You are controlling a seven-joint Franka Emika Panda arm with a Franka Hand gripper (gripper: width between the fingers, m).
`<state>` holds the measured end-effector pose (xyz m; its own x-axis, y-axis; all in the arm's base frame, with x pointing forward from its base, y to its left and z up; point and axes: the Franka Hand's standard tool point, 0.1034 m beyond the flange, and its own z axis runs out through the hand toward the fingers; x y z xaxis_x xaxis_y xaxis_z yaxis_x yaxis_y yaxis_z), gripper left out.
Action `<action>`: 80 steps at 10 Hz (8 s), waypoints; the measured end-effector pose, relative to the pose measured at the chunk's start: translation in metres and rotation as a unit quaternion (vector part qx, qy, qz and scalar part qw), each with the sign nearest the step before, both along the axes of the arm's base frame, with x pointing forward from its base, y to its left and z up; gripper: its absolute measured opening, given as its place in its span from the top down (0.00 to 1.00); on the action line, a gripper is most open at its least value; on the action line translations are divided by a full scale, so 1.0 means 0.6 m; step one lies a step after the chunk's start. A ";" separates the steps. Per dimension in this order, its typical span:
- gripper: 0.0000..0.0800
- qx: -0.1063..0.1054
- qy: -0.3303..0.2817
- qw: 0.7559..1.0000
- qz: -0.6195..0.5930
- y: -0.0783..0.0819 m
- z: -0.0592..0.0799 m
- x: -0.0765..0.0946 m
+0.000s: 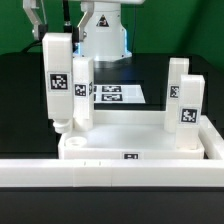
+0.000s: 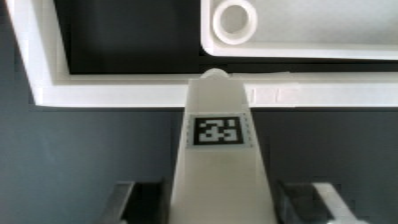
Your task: Assemble desk
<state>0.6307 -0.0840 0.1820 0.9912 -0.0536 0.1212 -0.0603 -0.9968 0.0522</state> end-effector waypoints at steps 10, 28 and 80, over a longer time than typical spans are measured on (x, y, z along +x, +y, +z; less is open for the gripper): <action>0.64 0.000 0.007 1.000 0.007 0.018 -0.024 -0.015; 0.64 0.000 0.017 1.000 0.013 0.033 -0.055 -0.046; 0.64 -0.026 -0.057 0.998 0.014 0.019 -0.080 -0.040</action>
Offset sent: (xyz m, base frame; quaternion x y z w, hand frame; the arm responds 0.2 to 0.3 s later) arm -0.0055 0.0087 -0.0060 -0.0095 0.0060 0.0096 0.9999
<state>0.6067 -0.0723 0.1343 0.9718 -0.0173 0.2352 -0.0414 -0.9943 0.0979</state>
